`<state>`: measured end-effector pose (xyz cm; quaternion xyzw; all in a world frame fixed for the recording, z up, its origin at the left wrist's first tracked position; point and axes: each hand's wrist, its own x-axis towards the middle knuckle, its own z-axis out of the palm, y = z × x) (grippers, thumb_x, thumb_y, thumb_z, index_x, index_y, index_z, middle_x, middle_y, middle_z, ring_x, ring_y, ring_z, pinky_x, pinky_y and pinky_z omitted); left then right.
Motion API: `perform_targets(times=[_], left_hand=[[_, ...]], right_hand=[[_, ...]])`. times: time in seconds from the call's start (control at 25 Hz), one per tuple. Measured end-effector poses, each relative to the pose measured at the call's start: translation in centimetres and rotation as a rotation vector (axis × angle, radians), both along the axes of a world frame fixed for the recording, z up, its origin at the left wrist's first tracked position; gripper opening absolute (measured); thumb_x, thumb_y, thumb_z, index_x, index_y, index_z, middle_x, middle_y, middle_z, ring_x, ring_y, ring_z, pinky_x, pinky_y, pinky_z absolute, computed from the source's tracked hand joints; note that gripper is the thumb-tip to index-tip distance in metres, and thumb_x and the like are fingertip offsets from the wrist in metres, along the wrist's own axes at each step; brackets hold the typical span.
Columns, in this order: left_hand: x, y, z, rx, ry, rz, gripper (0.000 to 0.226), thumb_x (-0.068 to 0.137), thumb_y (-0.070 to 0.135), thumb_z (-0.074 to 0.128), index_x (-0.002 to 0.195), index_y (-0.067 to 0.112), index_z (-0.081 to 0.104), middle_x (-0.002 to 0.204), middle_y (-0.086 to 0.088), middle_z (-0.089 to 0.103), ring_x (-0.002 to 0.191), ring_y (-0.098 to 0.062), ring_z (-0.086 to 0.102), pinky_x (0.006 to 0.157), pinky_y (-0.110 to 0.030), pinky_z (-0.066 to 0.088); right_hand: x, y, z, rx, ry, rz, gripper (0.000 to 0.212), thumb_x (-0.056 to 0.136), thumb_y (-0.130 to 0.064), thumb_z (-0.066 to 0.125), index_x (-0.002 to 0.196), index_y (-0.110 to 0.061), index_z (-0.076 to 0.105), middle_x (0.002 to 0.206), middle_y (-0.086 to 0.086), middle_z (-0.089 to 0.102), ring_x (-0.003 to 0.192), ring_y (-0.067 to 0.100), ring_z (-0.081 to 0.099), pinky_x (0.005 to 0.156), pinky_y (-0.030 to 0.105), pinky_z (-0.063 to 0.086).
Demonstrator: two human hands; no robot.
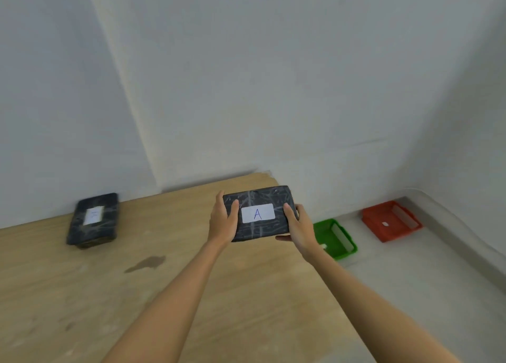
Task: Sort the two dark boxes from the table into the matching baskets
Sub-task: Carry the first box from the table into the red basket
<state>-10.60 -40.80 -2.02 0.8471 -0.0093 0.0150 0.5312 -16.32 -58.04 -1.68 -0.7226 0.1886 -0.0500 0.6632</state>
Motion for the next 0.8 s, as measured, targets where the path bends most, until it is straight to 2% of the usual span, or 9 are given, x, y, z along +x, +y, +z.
perform_targets(times=[0.08,0.16,0.24,0.36,0.56,0.68,0.8], left_hand=[[-1.3,-7.4,-0.2,-0.024,0.010,-0.038,0.055,0.096,0.034,0.043,0.145,0.014,0.026,0.146,-0.011,0.044,0.133,-0.028,0.042,0.112,-0.043,0.034],[-2.2,-13.9,-0.1,-0.033,0.021,-0.087,0.054,0.096,0.034,0.043,0.144,0.013,0.027,0.144,-0.013,0.045,0.131,-0.029,0.043,0.111,-0.043,0.035],[-2.3,-19.6,0.3,-0.022,0.014,-0.133,0.052,0.096,0.032,0.043,0.142,0.011,0.029,0.141,-0.014,0.047,0.129,-0.030,0.045,0.109,-0.041,0.036],[-1.1,-27.5,0.7,0.015,-0.024,-0.187,0.050,0.097,0.032,0.042,0.140,0.011,0.031,0.139,-0.014,0.048,0.127,-0.030,0.046,0.106,-0.039,0.036],[3.3,-39.8,-0.9,0.019,-0.010,-0.260,0.047,0.097,0.032,0.041,0.138,0.011,0.032,0.137,-0.016,0.050,0.125,-0.031,0.048,0.105,-0.041,0.038],[6.7,-47.7,-1.8,0.010,0.024,-0.270,0.047,0.098,0.032,0.039,0.139,0.011,0.032,0.137,-0.016,0.049,0.125,-0.031,0.048,0.107,-0.043,0.039],[10.4,-55.0,-1.6,-0.002,0.050,-0.274,0.047,0.098,0.032,0.038,0.139,0.010,0.032,0.138,-0.016,0.049,0.125,-0.031,0.048,0.107,-0.043,0.038]], right_hand=[[-1.8,-7.0,-0.1,-0.061,0.031,-0.064,0.039,0.095,-0.042,0.044,0.121,-0.013,0.045,0.109,0.009,0.062,0.094,0.026,0.066,0.061,0.039,0.062],[-3.4,-13.2,0.0,-0.124,0.060,-0.119,0.037,0.094,-0.046,0.044,0.113,-0.015,0.048,0.098,0.004,0.063,0.094,0.029,0.067,0.070,0.049,0.061],[-4.4,-18.8,0.4,-0.191,0.074,-0.156,0.036,0.093,-0.049,0.043,0.104,-0.015,0.050,0.091,0.003,0.062,0.091,0.031,0.067,0.076,0.053,0.058],[-4.2,-26.3,0.3,-0.280,0.087,-0.208,0.042,0.093,-0.051,0.040,0.100,-0.011,0.051,0.090,0.006,0.062,0.085,0.028,0.065,0.082,0.053,0.055],[-1.1,-38.0,-1.4,-0.406,0.159,-0.226,0.051,0.085,-0.065,0.031,0.097,-0.020,0.050,0.094,0.008,0.069,0.081,0.030,0.068,0.082,0.051,0.054],[2.0,-45.3,-1.3,-0.440,0.203,-0.247,0.046,0.091,-0.058,0.032,0.096,-0.017,0.050,0.087,0.006,0.067,0.077,0.027,0.067,0.084,0.050,0.053],[5.6,-52.5,-0.5,-0.455,0.255,-0.224,0.056,0.088,-0.064,0.030,0.106,-0.015,0.052,0.097,0.010,0.068,0.087,0.029,0.064,0.089,0.051,0.050]])
